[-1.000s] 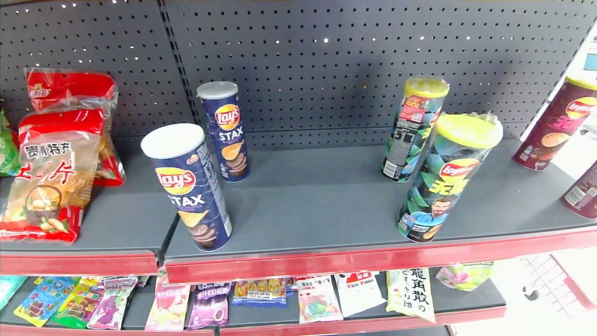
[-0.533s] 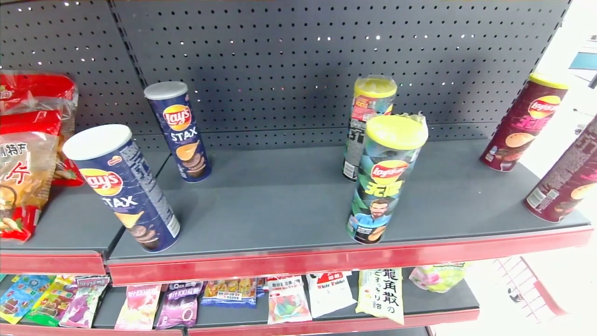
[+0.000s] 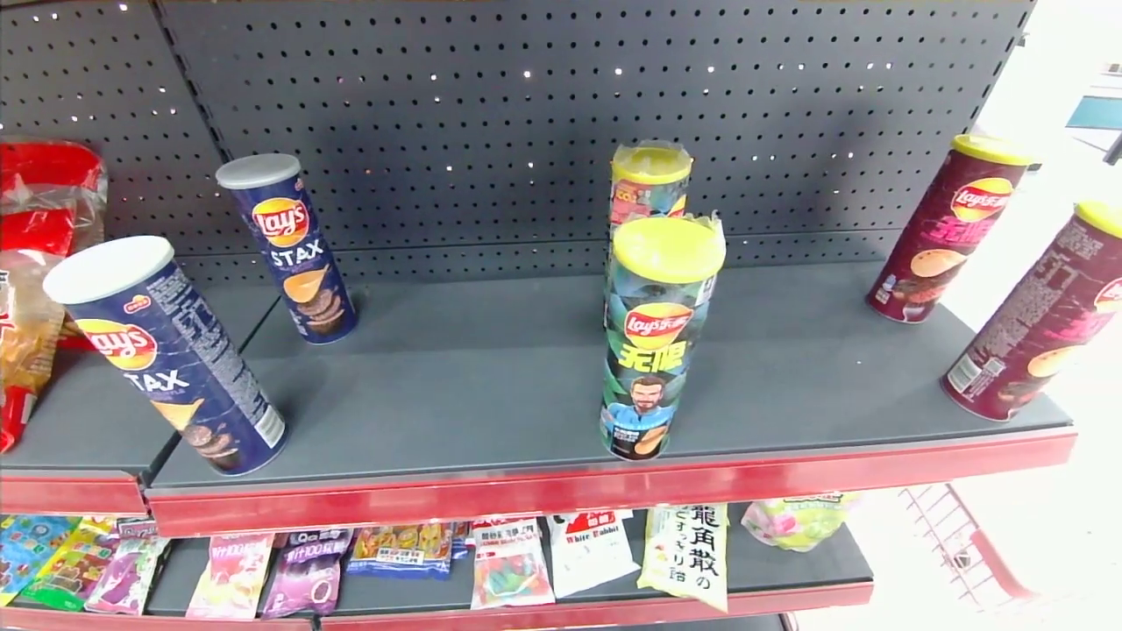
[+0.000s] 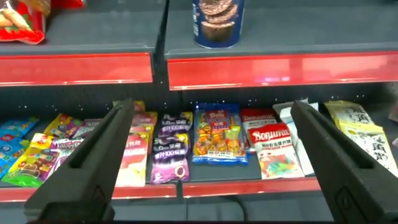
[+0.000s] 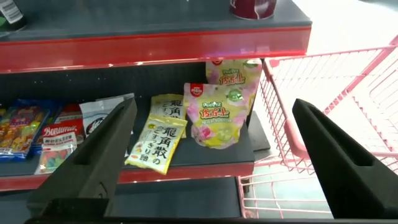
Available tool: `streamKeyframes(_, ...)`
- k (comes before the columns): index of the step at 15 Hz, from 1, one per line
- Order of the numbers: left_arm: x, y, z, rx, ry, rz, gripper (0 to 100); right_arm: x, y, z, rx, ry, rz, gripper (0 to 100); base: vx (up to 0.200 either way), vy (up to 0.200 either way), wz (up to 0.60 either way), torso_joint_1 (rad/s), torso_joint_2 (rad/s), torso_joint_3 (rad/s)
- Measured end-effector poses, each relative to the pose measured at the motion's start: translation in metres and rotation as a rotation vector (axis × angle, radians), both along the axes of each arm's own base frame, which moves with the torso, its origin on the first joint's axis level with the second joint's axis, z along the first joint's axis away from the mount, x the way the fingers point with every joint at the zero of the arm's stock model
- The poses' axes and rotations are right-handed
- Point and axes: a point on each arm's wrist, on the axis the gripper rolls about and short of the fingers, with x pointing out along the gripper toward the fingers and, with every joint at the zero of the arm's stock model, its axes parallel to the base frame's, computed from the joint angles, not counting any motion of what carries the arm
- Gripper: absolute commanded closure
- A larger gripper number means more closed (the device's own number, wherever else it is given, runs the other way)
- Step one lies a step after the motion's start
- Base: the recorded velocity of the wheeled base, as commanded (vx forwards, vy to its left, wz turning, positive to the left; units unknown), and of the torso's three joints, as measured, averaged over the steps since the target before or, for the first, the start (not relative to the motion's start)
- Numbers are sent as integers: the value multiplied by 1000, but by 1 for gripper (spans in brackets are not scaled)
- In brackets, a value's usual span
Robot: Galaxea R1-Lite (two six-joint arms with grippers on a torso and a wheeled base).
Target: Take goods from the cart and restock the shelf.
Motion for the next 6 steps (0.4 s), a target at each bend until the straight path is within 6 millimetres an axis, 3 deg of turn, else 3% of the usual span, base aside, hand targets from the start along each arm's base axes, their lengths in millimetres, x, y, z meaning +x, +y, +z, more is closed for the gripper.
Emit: streamKeyframes(6,0,0,0,0,0,-1,0,0,0,0,-1,0,-1,0,0,0,0,0,0,0)
